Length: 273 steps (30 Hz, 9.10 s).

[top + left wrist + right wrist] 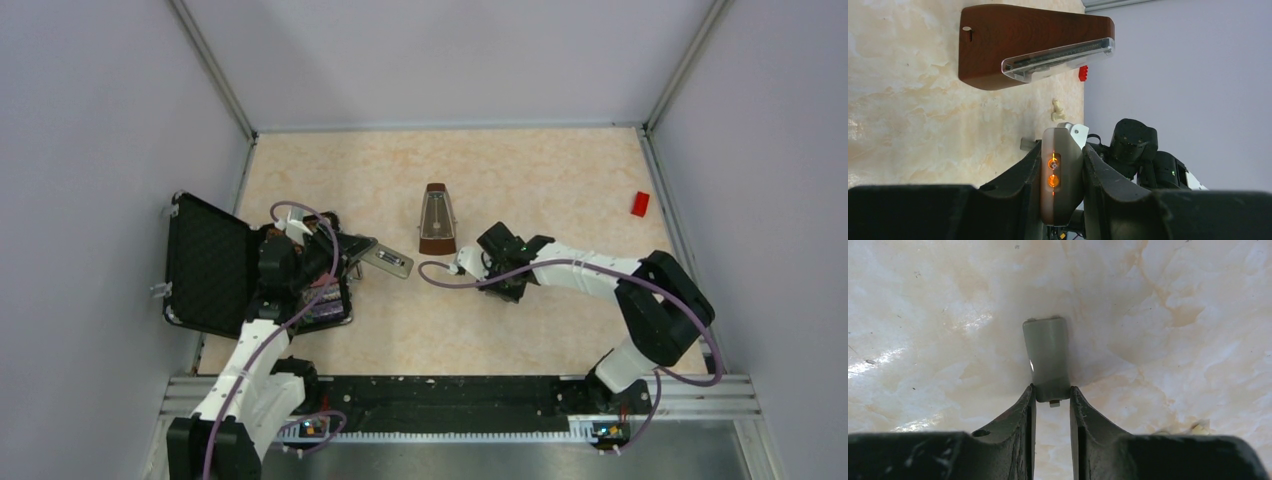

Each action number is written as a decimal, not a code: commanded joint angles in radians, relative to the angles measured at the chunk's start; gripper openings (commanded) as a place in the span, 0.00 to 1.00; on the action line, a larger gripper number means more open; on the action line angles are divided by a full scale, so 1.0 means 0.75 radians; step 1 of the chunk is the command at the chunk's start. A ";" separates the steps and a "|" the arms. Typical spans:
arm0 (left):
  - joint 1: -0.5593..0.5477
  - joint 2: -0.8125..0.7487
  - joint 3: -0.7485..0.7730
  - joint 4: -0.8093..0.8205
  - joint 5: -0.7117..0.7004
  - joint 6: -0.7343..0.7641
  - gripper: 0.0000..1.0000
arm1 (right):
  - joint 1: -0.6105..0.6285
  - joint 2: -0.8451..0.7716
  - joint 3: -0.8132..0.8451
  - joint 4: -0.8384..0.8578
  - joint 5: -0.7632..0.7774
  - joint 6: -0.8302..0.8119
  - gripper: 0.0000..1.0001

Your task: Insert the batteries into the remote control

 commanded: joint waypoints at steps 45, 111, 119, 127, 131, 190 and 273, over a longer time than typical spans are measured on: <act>-0.458 0.076 0.017 0.302 -0.126 0.337 0.00 | 0.613 -0.116 0.725 -0.307 0.244 0.979 0.00; -0.480 0.087 0.037 0.286 -0.070 0.306 0.00 | 0.642 0.035 0.812 -0.279 0.330 0.956 0.00; -0.482 0.098 0.019 0.355 -0.053 0.244 0.00 | 0.640 0.056 0.855 -0.295 0.319 1.022 0.01; -0.482 0.085 0.000 0.406 -0.060 0.190 0.00 | 0.640 0.069 0.874 -0.341 0.312 1.046 0.14; -0.480 0.084 -0.005 0.410 -0.067 0.181 0.00 | 0.641 0.059 0.873 -0.351 0.326 1.041 0.23; -0.480 -0.038 0.216 0.513 -0.137 -0.526 0.00 | 0.429 -0.844 -0.022 0.883 0.156 2.268 0.63; -0.478 0.097 0.497 0.222 0.569 0.125 0.84 | 0.317 -0.508 0.332 0.391 -0.726 1.495 0.09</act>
